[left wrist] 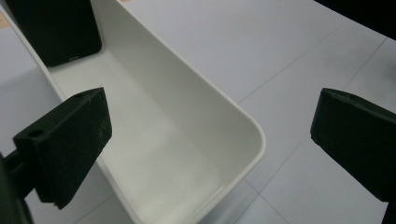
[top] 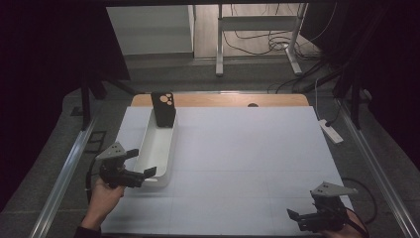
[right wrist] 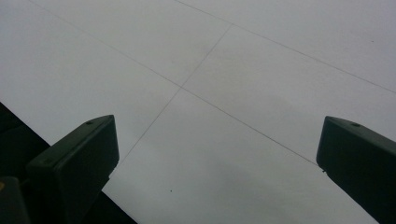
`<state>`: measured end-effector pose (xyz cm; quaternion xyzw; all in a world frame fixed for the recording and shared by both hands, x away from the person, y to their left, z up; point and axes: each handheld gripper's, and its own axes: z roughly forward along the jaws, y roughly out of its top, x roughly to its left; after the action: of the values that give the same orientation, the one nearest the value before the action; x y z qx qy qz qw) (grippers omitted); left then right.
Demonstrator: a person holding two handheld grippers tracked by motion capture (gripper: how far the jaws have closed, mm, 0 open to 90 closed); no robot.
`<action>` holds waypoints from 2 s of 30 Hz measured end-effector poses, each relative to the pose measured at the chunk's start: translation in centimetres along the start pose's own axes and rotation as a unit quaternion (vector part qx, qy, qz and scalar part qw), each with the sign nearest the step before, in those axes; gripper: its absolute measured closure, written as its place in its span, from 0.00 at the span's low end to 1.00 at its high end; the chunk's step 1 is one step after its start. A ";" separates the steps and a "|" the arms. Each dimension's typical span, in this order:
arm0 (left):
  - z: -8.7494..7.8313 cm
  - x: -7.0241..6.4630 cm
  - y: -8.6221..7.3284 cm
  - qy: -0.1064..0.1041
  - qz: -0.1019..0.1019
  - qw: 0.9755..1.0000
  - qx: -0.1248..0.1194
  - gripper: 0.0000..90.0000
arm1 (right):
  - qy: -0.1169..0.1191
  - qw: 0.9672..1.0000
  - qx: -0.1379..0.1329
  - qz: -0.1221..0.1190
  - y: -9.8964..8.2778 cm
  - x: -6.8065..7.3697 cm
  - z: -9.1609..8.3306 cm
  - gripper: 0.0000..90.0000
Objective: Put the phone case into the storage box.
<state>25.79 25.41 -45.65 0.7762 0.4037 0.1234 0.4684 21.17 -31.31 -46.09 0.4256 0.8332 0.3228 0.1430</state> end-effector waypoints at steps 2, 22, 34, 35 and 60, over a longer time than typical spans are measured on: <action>-0.3 -0.2 -0.2 0.004 0.000 1.000 -0.001 0.00 | 0.000 1.000 -0.001 0.001 0.0 0.0 0.0 0.00; -2.6 -2.0 -3.2 0.040 -0.011 0.999 0.023 0.00 | -0.003 1.000 -0.004 0.003 0.0 0.0 -0.1 0.00; -3.6 -3.3 -5.2 0.057 -0.027 0.997 0.044 0.00 | -0.003 1.000 -0.002 0.003 0.0 0.0 0.0 0.00; -3.7 -3.4 -5.4 0.058 -0.028 0.997 0.045 0.00 | -0.003 1.000 -0.001 0.003 0.0 0.0 0.0 0.00; -2.6 -4.9 -7.4 0.078 -0.028 0.990 0.110 0.00 | 0.000 1.000 0.000 0.004 0.0 0.0 0.0 0.00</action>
<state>17.35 25.14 -49.51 0.7993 0.4720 0.1252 0.3503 21.19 -31.33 -46.08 0.4289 0.8316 0.3234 0.1413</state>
